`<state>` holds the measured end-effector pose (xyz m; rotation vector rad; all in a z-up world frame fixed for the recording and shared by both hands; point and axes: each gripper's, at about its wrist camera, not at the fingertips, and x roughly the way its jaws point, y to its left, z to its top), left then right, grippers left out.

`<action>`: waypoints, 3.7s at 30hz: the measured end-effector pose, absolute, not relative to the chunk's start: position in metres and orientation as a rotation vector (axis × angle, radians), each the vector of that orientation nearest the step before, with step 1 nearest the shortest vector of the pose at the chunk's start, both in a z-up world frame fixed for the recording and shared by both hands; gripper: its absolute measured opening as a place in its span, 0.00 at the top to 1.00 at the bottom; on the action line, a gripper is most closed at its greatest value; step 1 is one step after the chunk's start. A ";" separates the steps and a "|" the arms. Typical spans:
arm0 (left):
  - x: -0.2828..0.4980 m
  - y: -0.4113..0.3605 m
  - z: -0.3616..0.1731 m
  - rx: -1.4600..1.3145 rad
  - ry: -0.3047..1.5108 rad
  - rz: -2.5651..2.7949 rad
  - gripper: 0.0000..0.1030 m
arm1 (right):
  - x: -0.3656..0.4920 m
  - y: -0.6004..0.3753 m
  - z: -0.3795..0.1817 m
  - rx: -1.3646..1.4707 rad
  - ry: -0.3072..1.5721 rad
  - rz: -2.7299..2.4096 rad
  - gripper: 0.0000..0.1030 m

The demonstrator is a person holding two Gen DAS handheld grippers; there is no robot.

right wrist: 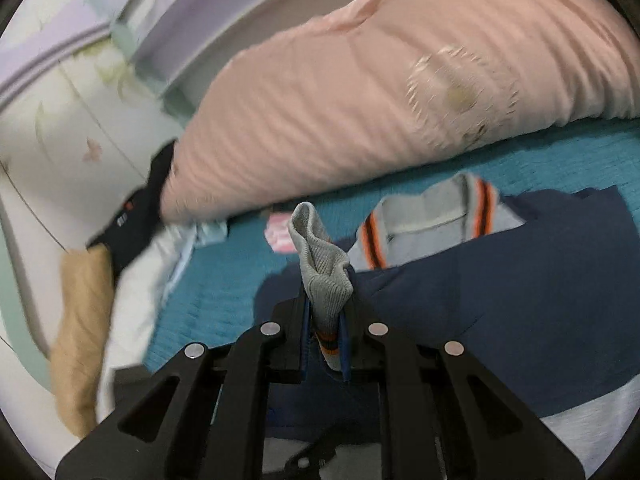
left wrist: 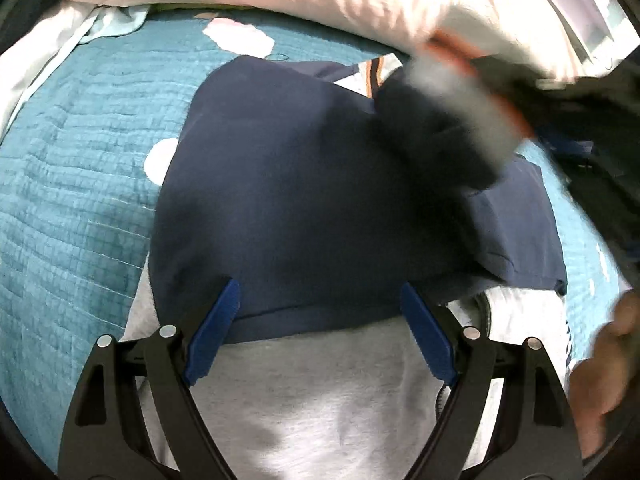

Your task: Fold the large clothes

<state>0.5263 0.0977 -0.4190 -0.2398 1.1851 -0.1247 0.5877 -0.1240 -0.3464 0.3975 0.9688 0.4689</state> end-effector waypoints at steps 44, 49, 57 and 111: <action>0.588 0.068 -0.420 -0.183 1.188 -0.342 0.85 | 0.569 -0.310 -0.379 0.334 1.187 0.306 0.95; 0.583 0.068 -0.387 -0.030 1.090 -0.331 0.17 | 0.598 -0.332 -0.349 0.274 1.136 0.284 0.89; 0.583 0.105 -0.373 -0.039 1.069 -0.142 0.16 | 0.609 -0.346 -0.348 0.176 1.147 0.242 0.81; 0.663 0.183 -0.436 -0.417 1.373 -0.119 0.07 | 0.648 -0.393 -0.393 0.379 1.279 0.299 0.44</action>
